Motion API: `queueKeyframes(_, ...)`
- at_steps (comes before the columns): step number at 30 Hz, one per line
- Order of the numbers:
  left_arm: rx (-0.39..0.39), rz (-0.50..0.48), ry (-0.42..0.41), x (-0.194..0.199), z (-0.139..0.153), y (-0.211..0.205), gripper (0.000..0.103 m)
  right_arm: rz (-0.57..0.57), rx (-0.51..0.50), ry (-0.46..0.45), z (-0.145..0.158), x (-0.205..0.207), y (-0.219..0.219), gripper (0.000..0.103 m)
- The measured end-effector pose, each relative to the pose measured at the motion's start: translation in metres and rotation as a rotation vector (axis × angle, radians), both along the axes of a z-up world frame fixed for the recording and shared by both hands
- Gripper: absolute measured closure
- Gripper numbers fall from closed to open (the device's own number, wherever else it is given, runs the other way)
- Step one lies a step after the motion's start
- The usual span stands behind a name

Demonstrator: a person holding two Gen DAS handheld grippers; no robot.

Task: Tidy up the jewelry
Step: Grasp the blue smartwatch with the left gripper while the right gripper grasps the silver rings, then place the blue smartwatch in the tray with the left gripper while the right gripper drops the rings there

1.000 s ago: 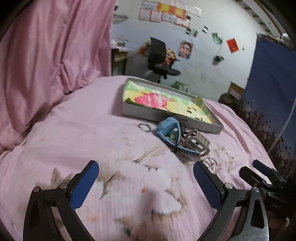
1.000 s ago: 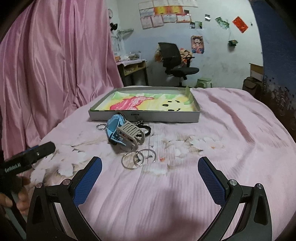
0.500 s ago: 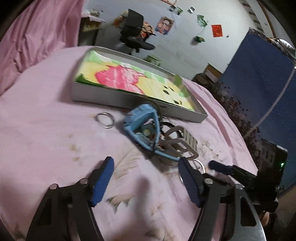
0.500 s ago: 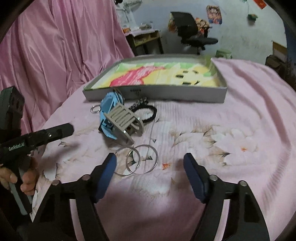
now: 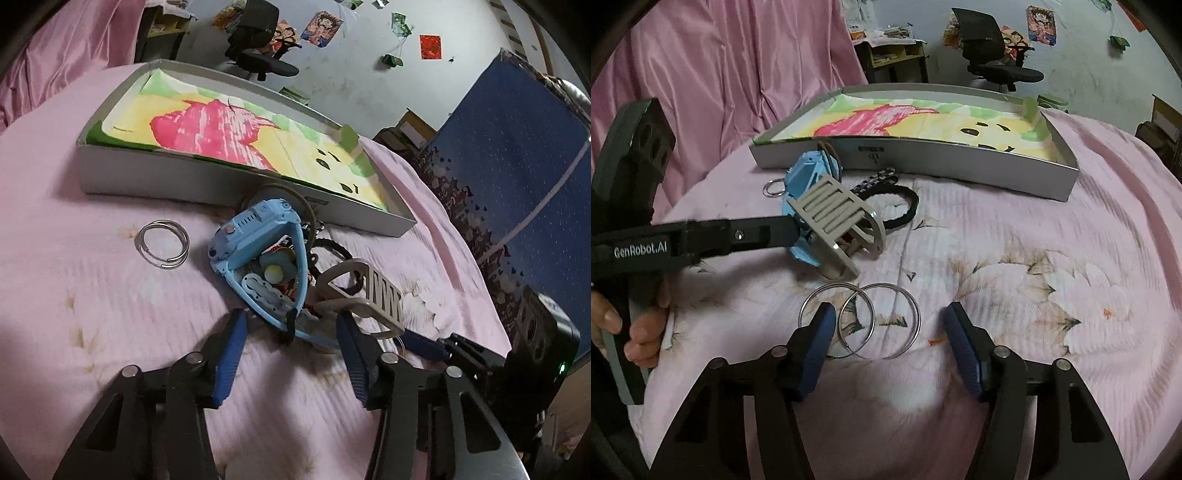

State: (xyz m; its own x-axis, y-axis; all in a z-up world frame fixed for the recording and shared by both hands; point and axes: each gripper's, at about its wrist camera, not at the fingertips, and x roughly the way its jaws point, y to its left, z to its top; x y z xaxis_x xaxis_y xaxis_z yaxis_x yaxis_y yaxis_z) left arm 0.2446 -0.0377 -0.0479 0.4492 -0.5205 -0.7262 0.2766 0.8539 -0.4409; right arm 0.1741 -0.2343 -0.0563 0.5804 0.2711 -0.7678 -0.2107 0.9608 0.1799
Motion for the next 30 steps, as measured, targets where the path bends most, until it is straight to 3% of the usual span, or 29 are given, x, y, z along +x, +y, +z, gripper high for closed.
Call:
queueKeyframes(7, -0.019, 0.03, 0.029, 0.004, -0.007, 0.006, 0.08, -0.011, -0.042, 0.008, -0.004, 0.005, 0.005, 0.064)
queueKeyframes(12, -0.019, 0.053, 0.002, -0.003, -0.003, 0.01, 0.091, -0.022, -0.029, -0.002, -0.005, 0.005, 0.003, 0.066)
queueKeyframes(24, 0.008, 0.14, -0.14, -0.054, 0.033, 0.029, 0.093, -0.057, 0.029, -0.125, 0.013, -0.016, -0.012, 0.067)
queueKeyframes(30, 0.024, 0.161, -0.221, -0.057, 0.051, 0.03, 0.093, -0.079, 0.035, -0.195, 0.024, -0.02, -0.017, 0.067)
